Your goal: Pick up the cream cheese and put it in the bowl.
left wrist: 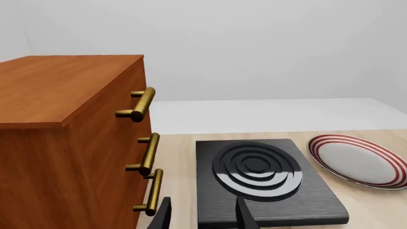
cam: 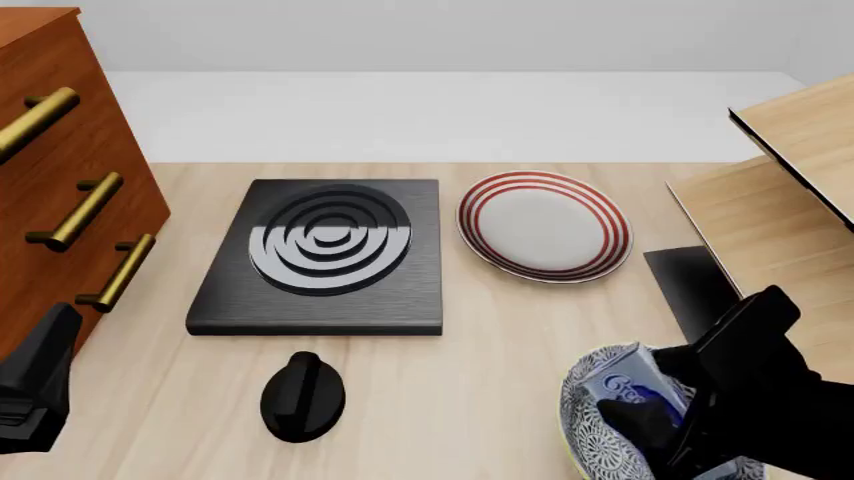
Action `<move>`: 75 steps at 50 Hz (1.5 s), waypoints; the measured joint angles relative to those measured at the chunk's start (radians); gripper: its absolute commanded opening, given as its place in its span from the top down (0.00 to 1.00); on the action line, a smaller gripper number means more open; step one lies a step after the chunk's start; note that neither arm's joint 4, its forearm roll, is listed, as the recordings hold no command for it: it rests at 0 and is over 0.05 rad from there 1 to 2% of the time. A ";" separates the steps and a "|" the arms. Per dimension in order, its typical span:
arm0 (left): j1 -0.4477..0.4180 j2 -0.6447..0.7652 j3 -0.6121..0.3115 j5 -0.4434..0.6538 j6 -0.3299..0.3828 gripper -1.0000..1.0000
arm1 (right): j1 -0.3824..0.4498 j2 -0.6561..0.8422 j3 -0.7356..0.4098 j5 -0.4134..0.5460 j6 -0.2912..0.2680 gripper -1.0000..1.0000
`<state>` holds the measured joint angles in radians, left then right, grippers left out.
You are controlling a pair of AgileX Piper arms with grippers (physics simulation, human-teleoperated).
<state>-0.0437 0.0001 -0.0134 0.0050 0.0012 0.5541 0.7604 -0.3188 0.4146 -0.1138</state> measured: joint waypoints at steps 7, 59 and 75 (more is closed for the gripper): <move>0.001 0.000 0.000 -0.001 0.000 0.00 | 0.004 -0.002 -0.002 0.004 0.004 0.00; -0.011 0.000 -0.017 0.012 -0.003 0.00 | -0.015 -0.197 -0.251 0.234 -0.001 0.00; -0.031 0.000 -0.035 0.027 -0.001 0.00 | -0.018 -0.376 -0.217 0.223 0.072 0.00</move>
<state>-0.0750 0.0002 -0.0485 0.0320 -0.0002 0.5360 0.3848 -0.5358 0.6377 -0.0421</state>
